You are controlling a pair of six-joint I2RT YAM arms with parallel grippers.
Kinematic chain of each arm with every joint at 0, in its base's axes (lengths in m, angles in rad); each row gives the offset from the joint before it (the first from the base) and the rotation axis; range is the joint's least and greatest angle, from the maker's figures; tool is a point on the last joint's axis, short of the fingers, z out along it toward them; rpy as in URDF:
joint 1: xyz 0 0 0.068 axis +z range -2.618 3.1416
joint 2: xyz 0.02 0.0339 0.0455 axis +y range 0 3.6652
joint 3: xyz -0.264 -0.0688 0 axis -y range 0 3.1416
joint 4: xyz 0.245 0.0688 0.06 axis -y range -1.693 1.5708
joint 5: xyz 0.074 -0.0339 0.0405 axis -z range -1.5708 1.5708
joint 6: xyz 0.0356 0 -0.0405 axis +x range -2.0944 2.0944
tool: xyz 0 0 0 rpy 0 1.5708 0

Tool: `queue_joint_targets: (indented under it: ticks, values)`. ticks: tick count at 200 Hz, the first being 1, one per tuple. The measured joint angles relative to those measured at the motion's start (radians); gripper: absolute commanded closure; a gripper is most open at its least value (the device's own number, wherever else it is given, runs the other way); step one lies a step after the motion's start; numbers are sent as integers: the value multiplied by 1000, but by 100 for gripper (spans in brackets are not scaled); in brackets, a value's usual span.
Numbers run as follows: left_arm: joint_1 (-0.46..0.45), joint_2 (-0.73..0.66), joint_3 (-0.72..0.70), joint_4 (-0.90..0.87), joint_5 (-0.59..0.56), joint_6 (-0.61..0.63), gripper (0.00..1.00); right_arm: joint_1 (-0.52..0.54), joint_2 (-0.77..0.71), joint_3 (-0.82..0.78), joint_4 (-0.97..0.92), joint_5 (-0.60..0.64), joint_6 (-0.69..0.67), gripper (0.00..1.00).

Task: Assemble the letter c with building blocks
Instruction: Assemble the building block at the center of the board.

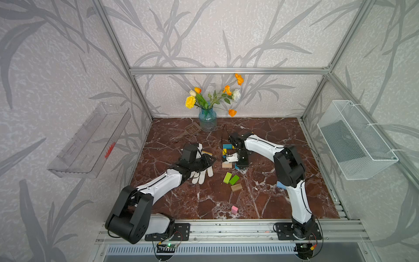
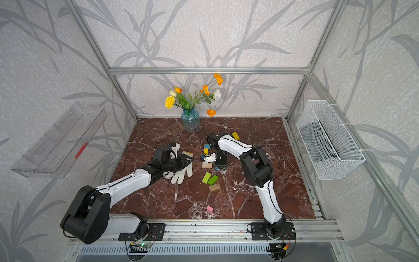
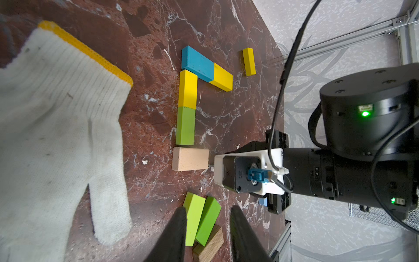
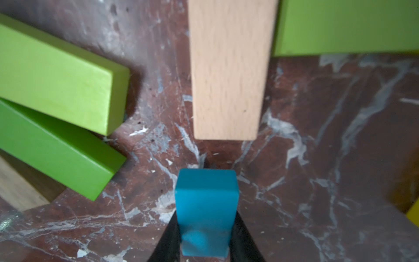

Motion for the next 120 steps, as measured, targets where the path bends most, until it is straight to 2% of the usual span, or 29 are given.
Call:
queue_joint_targets:
  ticks: [120]
  values:
    - [2, 0, -2, 11, 1, -15, 66, 8, 59, 52, 8, 17, -8, 95]
